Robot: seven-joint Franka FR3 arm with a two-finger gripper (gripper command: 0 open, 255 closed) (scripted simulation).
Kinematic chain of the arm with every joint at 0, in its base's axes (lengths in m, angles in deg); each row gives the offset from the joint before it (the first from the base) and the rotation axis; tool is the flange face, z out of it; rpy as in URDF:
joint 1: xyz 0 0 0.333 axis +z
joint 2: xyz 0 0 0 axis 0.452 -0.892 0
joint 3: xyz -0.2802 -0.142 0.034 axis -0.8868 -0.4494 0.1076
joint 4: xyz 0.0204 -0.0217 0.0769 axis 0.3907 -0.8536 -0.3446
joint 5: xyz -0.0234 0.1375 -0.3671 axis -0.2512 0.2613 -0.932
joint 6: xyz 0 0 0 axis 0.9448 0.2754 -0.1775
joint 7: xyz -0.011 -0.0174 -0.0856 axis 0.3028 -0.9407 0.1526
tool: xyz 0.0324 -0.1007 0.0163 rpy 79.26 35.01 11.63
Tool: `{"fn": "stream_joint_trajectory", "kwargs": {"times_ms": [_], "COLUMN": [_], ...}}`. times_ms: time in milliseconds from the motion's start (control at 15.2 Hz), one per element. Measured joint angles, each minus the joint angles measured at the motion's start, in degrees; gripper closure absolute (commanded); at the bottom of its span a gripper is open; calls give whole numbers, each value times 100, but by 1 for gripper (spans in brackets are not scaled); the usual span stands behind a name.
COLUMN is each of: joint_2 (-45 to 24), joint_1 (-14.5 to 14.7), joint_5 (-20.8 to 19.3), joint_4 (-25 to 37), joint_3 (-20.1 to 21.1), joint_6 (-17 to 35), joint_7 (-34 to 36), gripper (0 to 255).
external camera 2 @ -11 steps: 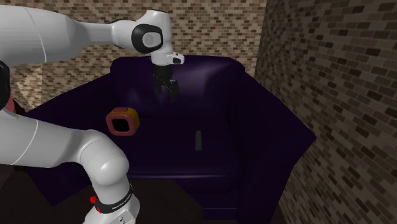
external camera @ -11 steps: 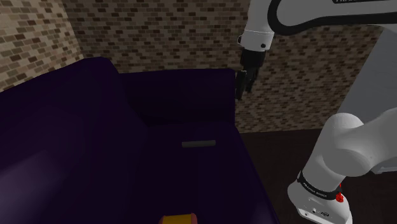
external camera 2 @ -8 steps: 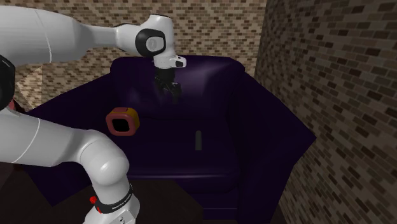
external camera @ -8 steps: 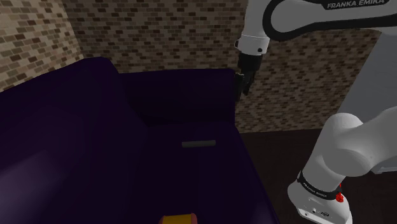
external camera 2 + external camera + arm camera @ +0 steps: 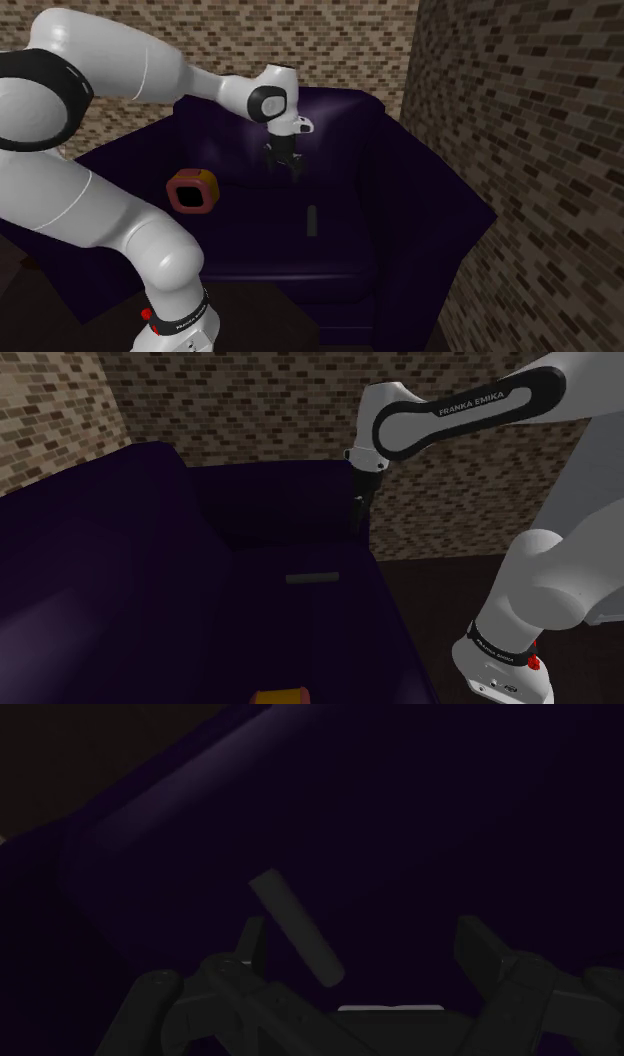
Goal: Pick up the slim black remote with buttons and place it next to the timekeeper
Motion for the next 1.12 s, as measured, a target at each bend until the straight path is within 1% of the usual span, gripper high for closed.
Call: {"fn": "stream_joint_trajectory", "kwargs": {"times_ms": [198, 396, 726, 924, 1122], "joint_2": [-575, -1254, -2306, -3016, -3669], "joint_1": [55, 119, 186, 226, 213], "joint_5": [-29, -28, 26, 92, 136], "joint_4": [2, 204, 361, 602, 903], "joint_3": [-110, -189, -292, -292, -282], "joint_6": [508, 922, 1704, 2114, 2402], "joint_7": [-446, -869, -1621, -2034, -2463], "gripper": [0, 0, 0, 0, 0]}}
